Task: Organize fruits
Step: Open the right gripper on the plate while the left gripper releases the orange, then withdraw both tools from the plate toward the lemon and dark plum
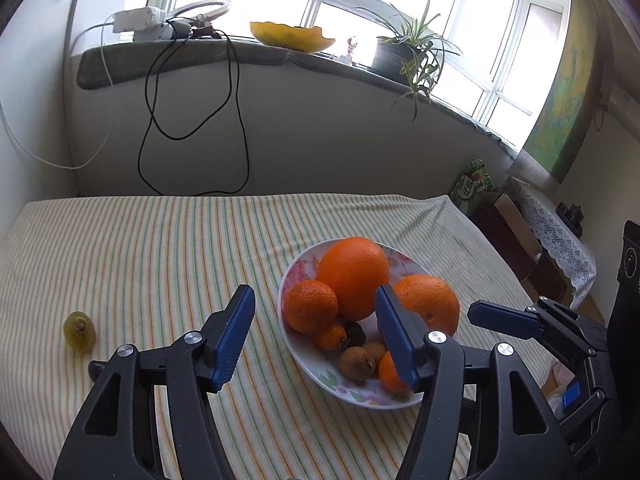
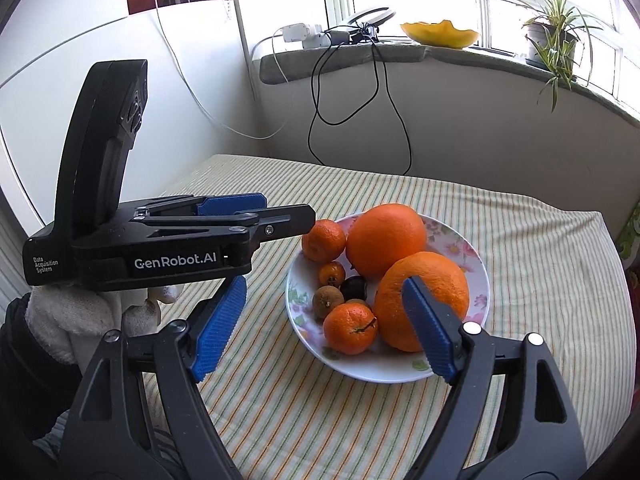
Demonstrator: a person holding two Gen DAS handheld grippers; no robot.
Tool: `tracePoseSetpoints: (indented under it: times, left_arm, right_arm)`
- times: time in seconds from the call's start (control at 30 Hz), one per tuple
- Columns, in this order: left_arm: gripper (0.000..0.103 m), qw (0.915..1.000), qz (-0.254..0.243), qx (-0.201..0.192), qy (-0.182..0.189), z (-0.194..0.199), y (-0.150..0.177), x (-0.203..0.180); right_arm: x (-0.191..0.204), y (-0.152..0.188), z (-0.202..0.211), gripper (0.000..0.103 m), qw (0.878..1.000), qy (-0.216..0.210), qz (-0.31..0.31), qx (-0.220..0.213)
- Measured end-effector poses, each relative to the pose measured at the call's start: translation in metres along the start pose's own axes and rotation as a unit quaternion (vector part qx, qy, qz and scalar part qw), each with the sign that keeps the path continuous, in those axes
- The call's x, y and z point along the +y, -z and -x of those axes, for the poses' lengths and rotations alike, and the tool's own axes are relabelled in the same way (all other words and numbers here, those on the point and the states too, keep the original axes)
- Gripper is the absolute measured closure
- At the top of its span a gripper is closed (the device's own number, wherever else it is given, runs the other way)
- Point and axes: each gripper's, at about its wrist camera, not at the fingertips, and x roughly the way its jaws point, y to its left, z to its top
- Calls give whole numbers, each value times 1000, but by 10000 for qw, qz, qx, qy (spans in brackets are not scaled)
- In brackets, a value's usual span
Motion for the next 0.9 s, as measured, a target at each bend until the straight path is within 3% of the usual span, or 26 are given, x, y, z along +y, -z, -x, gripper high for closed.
tracePoseSetpoints:
  times: [0.9]
  left_arm:
    - [41, 9976, 359, -162, -564, 31, 12, 58]
  right_arm:
    - [45, -16, -28, 20, 9989, -389, 227, 84]
